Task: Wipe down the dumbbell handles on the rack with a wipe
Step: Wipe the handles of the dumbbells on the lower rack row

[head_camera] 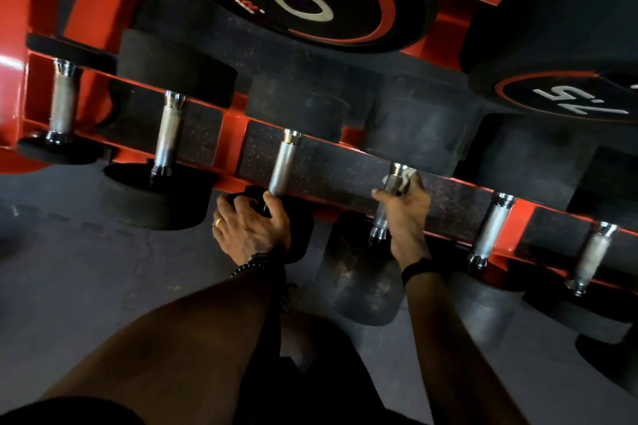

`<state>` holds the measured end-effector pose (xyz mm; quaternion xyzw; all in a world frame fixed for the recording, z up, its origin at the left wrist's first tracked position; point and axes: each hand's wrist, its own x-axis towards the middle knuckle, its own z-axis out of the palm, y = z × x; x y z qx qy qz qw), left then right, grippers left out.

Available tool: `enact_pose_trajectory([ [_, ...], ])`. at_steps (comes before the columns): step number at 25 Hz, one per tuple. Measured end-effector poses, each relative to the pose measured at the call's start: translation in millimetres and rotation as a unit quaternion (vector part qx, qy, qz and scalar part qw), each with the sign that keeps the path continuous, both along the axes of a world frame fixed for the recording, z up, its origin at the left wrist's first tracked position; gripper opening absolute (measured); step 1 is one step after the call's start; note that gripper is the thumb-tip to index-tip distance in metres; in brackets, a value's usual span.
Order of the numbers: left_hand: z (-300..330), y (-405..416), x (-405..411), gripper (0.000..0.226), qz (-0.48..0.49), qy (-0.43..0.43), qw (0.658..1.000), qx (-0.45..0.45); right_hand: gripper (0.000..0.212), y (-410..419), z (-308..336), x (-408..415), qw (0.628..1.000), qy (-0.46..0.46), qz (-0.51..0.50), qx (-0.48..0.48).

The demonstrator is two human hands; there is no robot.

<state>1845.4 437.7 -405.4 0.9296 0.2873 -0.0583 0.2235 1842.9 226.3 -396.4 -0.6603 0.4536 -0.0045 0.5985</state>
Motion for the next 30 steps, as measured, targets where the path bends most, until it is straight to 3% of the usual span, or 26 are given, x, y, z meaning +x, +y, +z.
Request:
enact_pose_trajectory([
  [3, 1.5, 0.6, -1.7, 0.059, 0.002, -0.002, 1.000, -0.002, 0.025, -23.2, -1.0, 13.5, 0.991, 0.026, -0.046, 0.126],
  [8, 1.6, -0.7, -0.9, 0.056, -0.001, -0.007, 1.000, 0.002, 0.035, -10.7, -3.4, -7.8, 0.998, -0.038, 0.027, 0.046],
  [10, 0.6, -0.2, -2.2, 0.055, 0.000, -0.016, 1.000, 0.004, 0.049, -25.7, -3.4, -0.6, 0.991, -0.024, 0.031, 0.124],
  [12, 0.7, -1.6, -1.7, 0.054, 0.003, -0.022, 1.000, 0.002, 0.036, -35.5, -3.4, 20.2, 0.971, 0.016, 0.026, 0.237],
  [14, 1.5, -3.5, -1.0, 0.054, -0.001, -0.021, 1.000, 0.003, 0.011, -27.4, -9.9, 37.3, 0.962, 0.061, 0.004, 0.267],
  [17, 2.7, -2.4, -0.8, 0.055, -0.003, -0.016, 1.000, 0.013, 0.017, -6.9, -25.4, 41.7, 0.984, 0.063, -0.042, 0.163],
  [19, 3.8, -2.7, -0.8, 0.056, -0.002, -0.018, 1.000, 0.007, 0.019, -5.9, -22.6, 31.6, 0.997, 0.045, -0.054, 0.012],
  [20, 4.7, -2.7, -0.9, 0.055, 0.001, -0.021, 1.000, 0.005, 0.027, -5.5, -18.8, 24.3, 0.991, 0.083, -0.031, -0.099],
  [22, 3.0, -1.4, -0.9, 0.053, 0.003, -0.021, 1.000, 0.003, 0.052, -6.6, -15.7, 10.3, 0.932, 0.177, 0.006, -0.315],
  [23, 1.9, -1.3, -0.3, 0.053, 0.002, -0.018, 1.000, 0.004, 0.056, -6.3, -17.9, 2.7, 0.924, 0.159, 0.009, -0.349],
  [27, -3.2, 1.2, -1.0, 0.056, 0.004, -0.005, 1.000, 0.003, 0.028, -8.4, -34.1, -8.9, 0.973, -0.104, -0.034, -0.204],
  [30, -2.6, 2.7, -1.4, 0.056, 0.008, 0.006, 1.000, 0.001, 0.028, -11.5, -44.9, -6.8, 0.988, -0.091, -0.074, -0.098],
])
